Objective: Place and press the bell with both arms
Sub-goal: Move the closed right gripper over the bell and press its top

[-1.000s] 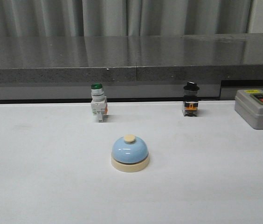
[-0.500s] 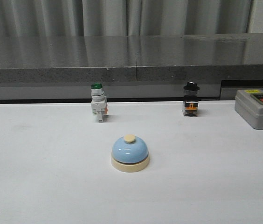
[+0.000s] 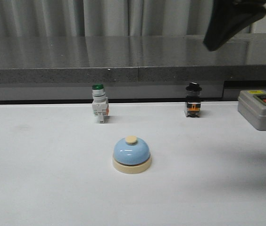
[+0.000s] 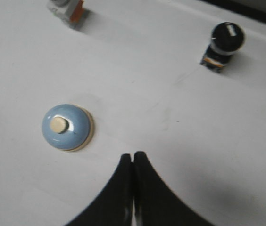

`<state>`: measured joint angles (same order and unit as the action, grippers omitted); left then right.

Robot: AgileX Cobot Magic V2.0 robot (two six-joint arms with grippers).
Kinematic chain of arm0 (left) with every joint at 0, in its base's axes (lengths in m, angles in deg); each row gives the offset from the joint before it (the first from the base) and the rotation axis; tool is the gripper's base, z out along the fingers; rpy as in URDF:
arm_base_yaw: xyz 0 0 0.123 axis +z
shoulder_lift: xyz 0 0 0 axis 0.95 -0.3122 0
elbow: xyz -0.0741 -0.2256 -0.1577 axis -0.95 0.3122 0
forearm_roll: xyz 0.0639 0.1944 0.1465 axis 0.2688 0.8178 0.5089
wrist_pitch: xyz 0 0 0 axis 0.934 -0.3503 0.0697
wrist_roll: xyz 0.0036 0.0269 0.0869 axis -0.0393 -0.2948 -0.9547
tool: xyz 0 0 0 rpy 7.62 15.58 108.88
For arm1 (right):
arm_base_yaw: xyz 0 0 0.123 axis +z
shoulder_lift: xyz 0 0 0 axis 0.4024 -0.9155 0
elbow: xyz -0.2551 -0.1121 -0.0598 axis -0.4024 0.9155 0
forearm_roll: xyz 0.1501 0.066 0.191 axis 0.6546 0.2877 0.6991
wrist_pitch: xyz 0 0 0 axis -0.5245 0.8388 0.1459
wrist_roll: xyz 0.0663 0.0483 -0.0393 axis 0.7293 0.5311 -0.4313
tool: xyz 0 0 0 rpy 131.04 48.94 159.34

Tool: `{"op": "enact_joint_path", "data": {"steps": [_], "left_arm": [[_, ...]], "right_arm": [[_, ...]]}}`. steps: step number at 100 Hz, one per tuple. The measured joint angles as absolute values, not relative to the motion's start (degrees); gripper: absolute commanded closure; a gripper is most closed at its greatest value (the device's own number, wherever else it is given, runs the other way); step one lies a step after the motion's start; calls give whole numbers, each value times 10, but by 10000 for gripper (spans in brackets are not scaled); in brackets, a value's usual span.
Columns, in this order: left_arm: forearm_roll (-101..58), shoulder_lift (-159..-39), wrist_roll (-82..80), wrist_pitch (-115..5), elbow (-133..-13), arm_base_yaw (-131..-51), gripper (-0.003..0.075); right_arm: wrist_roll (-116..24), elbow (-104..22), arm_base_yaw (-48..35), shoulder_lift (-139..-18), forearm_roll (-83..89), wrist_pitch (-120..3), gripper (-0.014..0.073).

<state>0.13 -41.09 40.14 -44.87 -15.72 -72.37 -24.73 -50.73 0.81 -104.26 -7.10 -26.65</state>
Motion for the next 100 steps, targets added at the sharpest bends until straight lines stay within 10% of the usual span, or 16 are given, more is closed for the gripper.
{"op": "enact_joint_path", "data": {"steps": [100], "left_arm": [[1, -411, 402, -449, -157, -724, 741]], "right_arm": [[-257, -666, 121, -1346, -56, -200, 654]]}}
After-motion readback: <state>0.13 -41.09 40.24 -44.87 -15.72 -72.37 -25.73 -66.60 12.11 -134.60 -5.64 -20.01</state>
